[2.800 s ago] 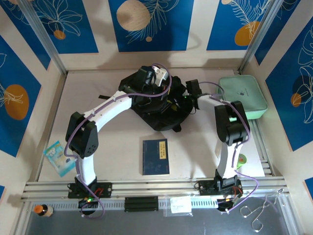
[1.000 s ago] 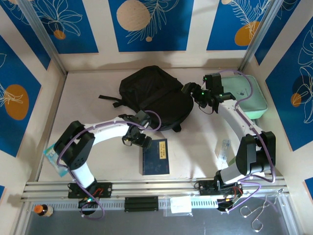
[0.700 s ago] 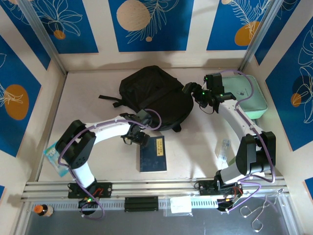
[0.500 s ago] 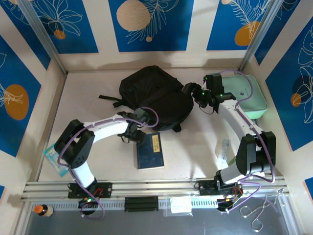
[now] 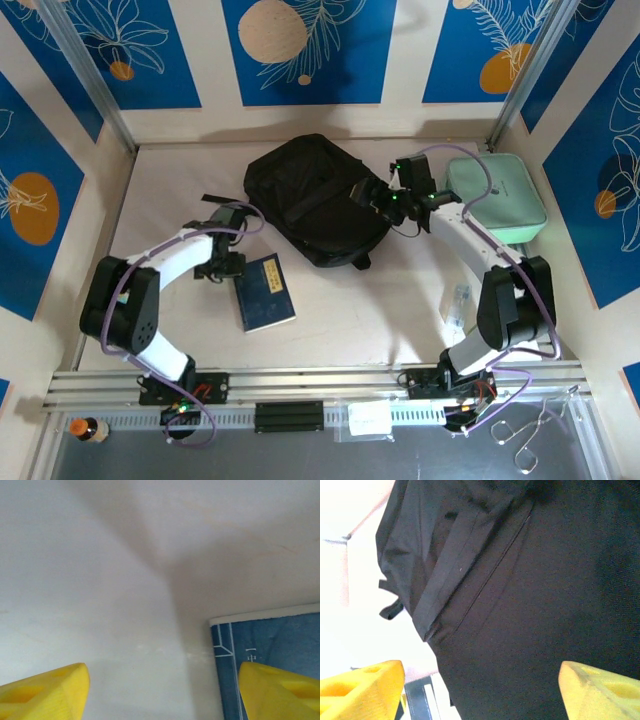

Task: Pack the student bag
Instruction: Move the book to the center of the table, then pick up the book from the middle-right of the table.

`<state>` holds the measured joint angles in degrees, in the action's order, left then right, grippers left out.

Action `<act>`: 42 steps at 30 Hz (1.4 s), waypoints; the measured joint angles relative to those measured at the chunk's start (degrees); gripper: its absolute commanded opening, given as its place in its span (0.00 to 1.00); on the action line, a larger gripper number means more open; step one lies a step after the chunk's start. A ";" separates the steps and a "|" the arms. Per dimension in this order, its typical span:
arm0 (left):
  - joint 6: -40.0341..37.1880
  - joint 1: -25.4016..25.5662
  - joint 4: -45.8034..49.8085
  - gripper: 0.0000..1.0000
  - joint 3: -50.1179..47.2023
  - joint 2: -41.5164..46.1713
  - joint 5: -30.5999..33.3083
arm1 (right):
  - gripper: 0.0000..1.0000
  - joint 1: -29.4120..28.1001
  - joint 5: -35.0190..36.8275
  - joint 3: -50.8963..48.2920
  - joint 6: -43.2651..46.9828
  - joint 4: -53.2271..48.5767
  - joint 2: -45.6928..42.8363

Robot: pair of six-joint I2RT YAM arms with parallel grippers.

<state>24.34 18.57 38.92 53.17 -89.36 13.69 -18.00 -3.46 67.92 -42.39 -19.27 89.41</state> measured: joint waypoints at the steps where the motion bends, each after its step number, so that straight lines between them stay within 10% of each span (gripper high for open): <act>1: 0.42 -0.52 -0.07 0.77 0.00 1.22 -0.48 | 0.76 -1.01 -0.24 0.74 0.74 -0.17 0.76; 19: 11.72 -3.80 -4.94 0.61 -9.11 12.76 -15.80 | 0.52 -28.57 -0.96 17.31 14.78 -10.12 23.80; 42: 15.98 -3.82 -10.84 0.44 -13.68 12.04 -20.79 | 0.12 -29.42 1.99 32.11 13.81 -14.27 40.17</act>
<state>40.32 14.74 28.08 39.48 -77.32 -7.09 -47.42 -1.48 100.03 -28.58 -33.54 129.58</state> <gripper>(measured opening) 0.453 0.131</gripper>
